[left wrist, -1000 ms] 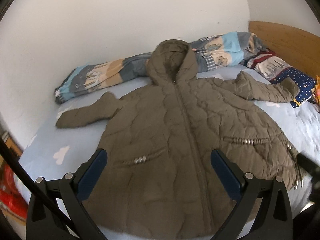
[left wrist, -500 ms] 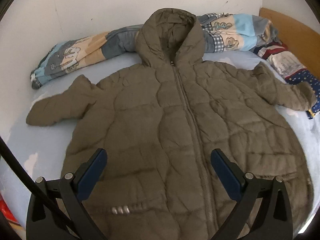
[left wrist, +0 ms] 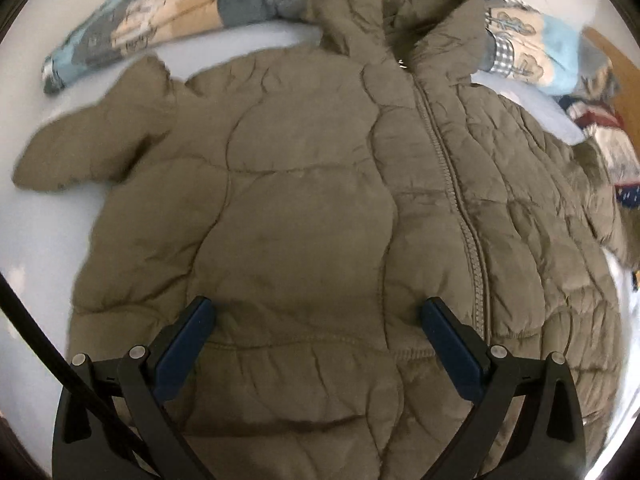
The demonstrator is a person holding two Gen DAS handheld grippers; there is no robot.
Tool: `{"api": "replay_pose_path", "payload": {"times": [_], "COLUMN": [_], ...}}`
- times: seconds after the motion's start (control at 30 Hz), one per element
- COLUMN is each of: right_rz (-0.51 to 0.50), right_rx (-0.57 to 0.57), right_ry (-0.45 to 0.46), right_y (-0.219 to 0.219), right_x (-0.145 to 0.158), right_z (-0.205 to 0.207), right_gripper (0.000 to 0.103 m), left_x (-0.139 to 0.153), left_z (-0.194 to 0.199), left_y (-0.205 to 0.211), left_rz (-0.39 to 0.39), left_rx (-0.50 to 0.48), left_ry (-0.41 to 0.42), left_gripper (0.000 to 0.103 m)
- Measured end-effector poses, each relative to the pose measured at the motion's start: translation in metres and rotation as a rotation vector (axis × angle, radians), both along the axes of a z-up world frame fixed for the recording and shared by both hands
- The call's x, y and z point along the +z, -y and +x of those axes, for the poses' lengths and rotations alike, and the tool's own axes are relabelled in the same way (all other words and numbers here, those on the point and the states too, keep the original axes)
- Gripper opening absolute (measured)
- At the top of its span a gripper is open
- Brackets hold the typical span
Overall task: Fold large clothes
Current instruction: 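Grasp the jacket sleeve cuff with the right gripper and lift it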
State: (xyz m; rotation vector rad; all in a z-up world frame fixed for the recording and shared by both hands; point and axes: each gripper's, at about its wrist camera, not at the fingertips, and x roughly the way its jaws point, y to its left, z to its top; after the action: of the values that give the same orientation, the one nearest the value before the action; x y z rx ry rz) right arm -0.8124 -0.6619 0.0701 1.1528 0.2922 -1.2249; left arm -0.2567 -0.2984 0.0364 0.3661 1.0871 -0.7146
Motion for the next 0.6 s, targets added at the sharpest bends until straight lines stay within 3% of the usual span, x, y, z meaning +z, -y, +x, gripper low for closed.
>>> {"api": "replay_pose_path", "payload": {"times": [0.3,0.37,0.47,0.6], "right_rz": [0.018,0.001,-0.062,-0.23], "right_rx": [0.013,0.012,0.005,-0.004], "right_ry": [-0.048,-0.052,-0.086,-0.052], "right_y": [0.042,0.041,0.031,0.002], "right_x": [-0.027,-0.024,0.002,0.072], "right_z": [0.013,0.017,0.025,0.046], "right_gripper": [0.044,0.021,0.018,0.017], "left_x": [0.0,0.0,0.002,0.006], "left_z": [-0.01,-0.008,-0.009,-0.011], "left_y": [0.006,0.007,0.005,0.0], "left_rz": [0.04,0.044,0.044,0.025], "left_rx": [-0.028,-0.027,-0.026,-0.007], "left_ry": [0.053,0.058,0.065,0.055], "left_gripper": [0.103,0.103,0.103,0.103]}}
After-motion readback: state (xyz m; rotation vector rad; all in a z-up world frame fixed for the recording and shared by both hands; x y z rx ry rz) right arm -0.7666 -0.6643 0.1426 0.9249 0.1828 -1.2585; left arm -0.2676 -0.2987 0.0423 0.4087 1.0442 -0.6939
